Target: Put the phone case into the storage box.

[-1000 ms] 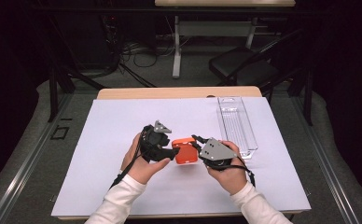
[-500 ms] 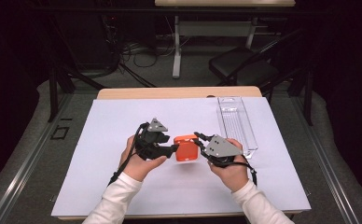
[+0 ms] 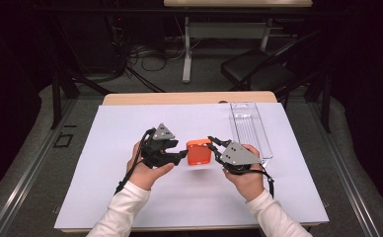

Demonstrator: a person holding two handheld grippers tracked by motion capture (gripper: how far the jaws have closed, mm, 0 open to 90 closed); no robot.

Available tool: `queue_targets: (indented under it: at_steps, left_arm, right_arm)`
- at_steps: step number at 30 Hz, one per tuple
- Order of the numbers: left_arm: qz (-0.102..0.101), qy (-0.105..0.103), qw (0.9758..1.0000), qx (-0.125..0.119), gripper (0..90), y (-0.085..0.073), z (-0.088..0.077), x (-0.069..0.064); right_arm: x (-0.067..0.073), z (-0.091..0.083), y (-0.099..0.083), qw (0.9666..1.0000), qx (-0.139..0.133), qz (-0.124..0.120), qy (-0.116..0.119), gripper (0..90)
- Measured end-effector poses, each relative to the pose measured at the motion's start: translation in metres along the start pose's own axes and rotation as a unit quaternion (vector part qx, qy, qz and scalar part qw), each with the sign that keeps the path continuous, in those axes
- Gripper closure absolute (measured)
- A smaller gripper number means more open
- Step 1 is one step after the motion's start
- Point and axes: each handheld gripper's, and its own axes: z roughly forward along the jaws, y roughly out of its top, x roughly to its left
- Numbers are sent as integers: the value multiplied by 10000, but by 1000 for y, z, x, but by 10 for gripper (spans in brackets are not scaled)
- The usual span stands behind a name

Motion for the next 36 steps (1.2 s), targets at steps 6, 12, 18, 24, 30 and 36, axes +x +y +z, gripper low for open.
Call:
queue_targets:
  at_steps: [6,12,18,24,30,36]
  left_arm:
    - [13,9,10000,-34,472,0,0,1]
    - [15,145,9999,-22,420,-1,-2,6]
    - [-226,-23,9997,-76,368,-3,-5,14]
    - [-429,-88,9990,-72,356,-6,-9,20]
    - [-624,-184,9977,-164,319,-8,-11,24]
    - [-637,-184,9977,-136,288,-9,-10,26]
  right_arm:
    - [-3,-2,-2,10000,-41,20,-19,808]
    - [-6,-2,-5,9998,-176,110,-58,808]
    - [-7,-1,-7,9996,-282,78,-20,808]
    - [-6,0,-9,9992,-376,165,36,808]
    - [-8,1,-11,9990,-400,187,39,808]
    - [-8,0,-12,9988,-474,157,9,807]
